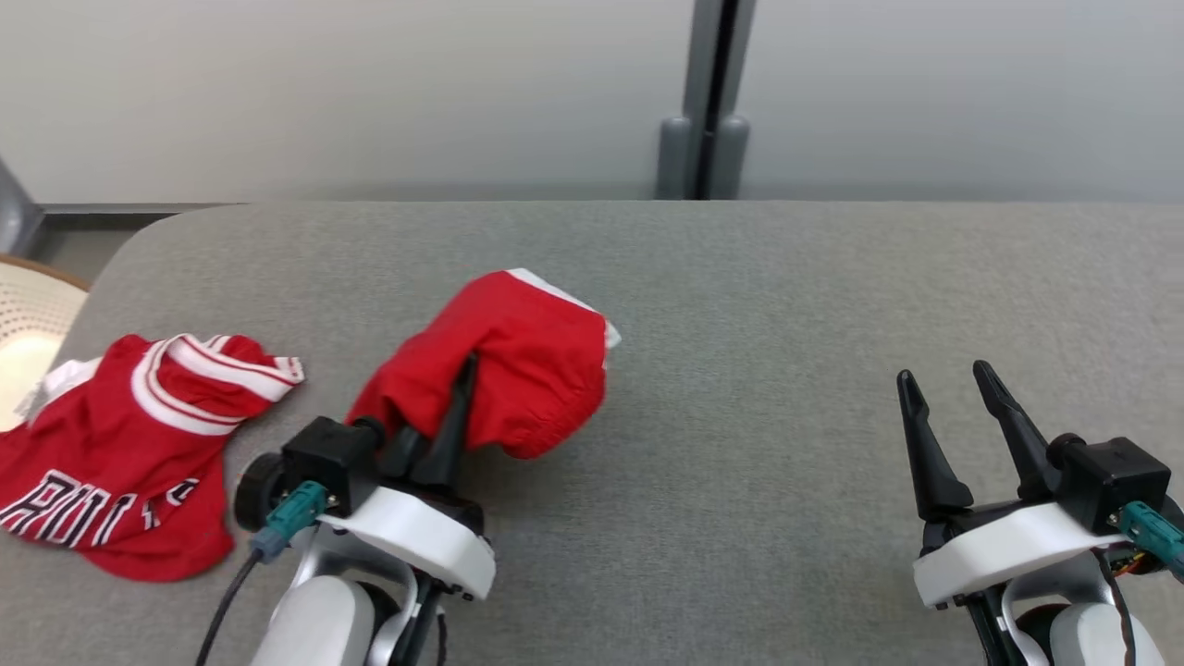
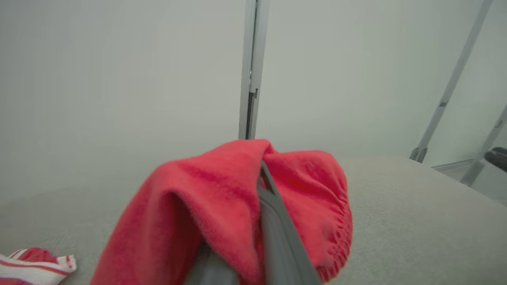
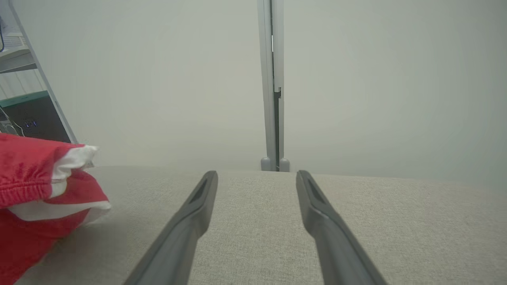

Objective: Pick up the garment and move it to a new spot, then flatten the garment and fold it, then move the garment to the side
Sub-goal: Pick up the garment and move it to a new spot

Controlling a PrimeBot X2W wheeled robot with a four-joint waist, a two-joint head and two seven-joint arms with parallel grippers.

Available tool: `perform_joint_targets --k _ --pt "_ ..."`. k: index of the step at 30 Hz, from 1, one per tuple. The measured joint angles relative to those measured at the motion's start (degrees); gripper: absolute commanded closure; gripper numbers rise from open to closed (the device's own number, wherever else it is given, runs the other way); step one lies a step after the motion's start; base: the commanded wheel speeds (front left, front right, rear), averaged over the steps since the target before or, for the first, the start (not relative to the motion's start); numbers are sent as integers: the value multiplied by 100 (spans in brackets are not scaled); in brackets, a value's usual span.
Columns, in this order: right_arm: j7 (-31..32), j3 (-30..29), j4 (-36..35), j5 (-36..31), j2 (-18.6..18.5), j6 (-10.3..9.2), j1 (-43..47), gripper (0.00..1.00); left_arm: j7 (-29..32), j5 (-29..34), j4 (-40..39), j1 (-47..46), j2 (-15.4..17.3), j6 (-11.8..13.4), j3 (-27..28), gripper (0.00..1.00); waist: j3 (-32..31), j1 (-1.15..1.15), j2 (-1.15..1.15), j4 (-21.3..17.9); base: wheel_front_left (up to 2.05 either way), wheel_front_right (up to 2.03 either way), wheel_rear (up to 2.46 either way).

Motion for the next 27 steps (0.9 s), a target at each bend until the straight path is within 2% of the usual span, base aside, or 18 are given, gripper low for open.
perform_joint_targets --k 8,13,19,20,21,27 --pt "-122 -16 71 66 12 0 -272 0 92 -143 122 -511 -182 -178 -1144 100 458 0 0 -970 0 0 0" --pt "-294 -51 223 165 60 0 -392 0 85 -261 287 -881 -194 -194 -1759 100 790 0 0 -1599 0 0 0" --pt "-486 -23 438 253 96 0 -478 0 285 -298 962 -1170 -200 -132 -2040 100 1219 0 0 -2127 0 0 0" --pt "-516 -19 471 261 101 0 -498 0 297 -297 1100 -1194 -198 -105 -2038 70 1277 0 0 -2184 0 0 0" --pt "-541 -21 497 264 103 0 -506 0 299 -296 1204 -1202 -196 -88 -2036 0 1331 0 0 -2229 0 0 0" --pt "-615 9 617 260 115 0 -559 0 19 -319 1615 -1197 -172 -80 -2039 0 1345 0 0 -2111 0 0 0"
